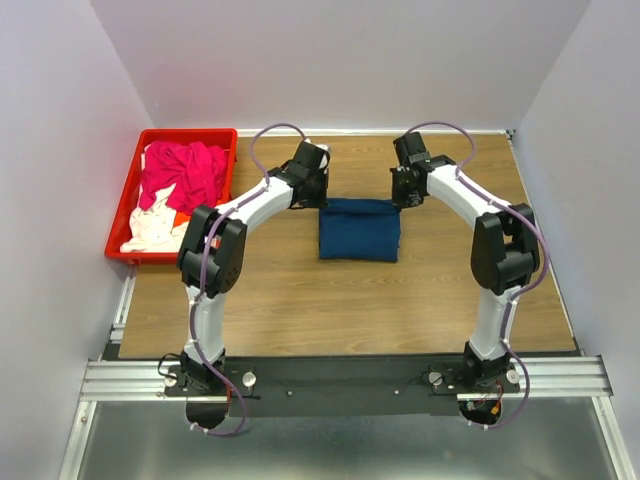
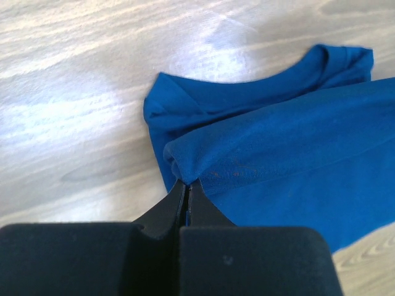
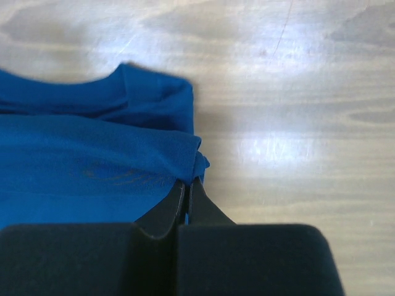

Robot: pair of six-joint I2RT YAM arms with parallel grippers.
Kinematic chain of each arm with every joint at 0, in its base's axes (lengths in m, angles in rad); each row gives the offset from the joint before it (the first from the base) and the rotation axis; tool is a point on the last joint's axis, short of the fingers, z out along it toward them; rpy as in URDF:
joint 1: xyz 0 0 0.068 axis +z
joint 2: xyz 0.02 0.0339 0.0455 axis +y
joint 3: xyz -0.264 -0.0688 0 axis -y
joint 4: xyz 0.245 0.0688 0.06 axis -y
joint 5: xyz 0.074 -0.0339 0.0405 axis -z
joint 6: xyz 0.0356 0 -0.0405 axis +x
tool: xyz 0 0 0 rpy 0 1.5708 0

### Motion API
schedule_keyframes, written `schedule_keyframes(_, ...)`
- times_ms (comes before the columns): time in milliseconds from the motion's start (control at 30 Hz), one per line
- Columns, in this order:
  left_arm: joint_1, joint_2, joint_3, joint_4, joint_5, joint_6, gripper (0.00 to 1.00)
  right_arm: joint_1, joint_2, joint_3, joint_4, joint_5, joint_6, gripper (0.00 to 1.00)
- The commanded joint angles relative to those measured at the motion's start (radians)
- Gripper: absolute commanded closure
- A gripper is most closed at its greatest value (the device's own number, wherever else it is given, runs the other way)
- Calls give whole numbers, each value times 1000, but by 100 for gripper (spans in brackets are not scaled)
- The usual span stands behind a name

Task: Fold and stack the t-shirts
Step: Fold the tshirt

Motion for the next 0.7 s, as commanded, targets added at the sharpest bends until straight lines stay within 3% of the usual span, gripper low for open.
schedule_keyframes(0,24,26,26,53,-36,-26,100,-23,50,-39,103,108,4,97)
schedule_keyframes(33,24,26,23,59,-48,-34,100,-23,62,-43,127,121,1,95)
schedule_keyframes(100,28,23,-1,88,-53,-49,100,-25,65,-60,155,132,-2,82)
schedule_keyframes(133,28,20,-15,96,-55,-54,92,-23,62,-65,183,134,-5,70)
schedule_keyframes(200,29,19,-26,100,-58,-69,77,-25,53,-71,201,131,-6,61)
schedule_keyframes(233,28,13,-32,100,-90,-77,56,-25,44,-74,210,110,-11,58)
schedule_keyframes(333,28,-81,-92,131,-111,-112,26,-25,-39,-101,236,100,-14,54)
schedule_keyframes(400,28,-147,-174,181,-122,-136,17,-25,-125,-124,255,105,-20,50)
schedule_keyframes(533,17,-322,-334,306,-105,-172,16,-26,-254,-203,318,45,-52,47)
schedule_keyframes(667,-32,-417,-434,409,13,-160,22,-54,-309,-305,428,-212,-66,48)
